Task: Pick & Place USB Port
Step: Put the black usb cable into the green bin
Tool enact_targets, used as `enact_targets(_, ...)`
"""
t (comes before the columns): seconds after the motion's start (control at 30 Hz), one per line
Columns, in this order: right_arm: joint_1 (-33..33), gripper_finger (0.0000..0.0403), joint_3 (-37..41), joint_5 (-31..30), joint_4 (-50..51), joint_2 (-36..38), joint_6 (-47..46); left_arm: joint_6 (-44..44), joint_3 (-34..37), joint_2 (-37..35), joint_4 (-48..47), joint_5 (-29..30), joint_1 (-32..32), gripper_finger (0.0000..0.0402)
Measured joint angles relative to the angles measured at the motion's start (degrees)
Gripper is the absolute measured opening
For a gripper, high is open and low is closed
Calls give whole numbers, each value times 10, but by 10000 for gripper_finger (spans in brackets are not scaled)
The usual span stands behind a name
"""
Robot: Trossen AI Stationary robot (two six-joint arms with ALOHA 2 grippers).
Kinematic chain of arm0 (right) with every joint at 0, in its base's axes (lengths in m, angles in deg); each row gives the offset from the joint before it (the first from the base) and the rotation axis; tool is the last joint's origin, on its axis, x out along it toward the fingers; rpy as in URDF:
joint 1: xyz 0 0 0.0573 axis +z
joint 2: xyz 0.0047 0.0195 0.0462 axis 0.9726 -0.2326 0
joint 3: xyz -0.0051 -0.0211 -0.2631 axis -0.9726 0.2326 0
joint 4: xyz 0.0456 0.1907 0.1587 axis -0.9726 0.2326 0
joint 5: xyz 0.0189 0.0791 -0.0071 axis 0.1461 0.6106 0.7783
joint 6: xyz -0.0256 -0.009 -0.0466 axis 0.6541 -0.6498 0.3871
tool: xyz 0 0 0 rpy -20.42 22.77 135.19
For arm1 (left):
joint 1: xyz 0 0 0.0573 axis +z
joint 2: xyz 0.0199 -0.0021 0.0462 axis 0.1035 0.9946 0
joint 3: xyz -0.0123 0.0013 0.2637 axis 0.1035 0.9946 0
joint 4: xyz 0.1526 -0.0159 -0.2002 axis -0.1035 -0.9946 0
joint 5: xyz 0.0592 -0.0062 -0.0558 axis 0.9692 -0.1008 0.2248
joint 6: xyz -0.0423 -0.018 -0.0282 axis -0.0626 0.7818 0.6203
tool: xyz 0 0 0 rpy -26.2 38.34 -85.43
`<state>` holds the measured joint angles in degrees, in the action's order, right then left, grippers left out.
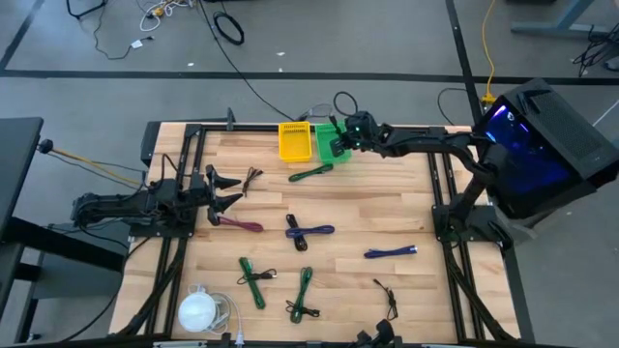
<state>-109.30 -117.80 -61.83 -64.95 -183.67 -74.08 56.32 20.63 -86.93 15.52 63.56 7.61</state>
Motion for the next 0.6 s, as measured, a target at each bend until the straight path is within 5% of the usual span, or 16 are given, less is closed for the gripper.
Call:
enact_targets(0.4,2,2,0,-2,-19,0,-8,-7,0,0,0,2,0,220)
enact_targets(0.6,9,49,0,5,-28,0,-6,-8,0,0,0,2,0,220)
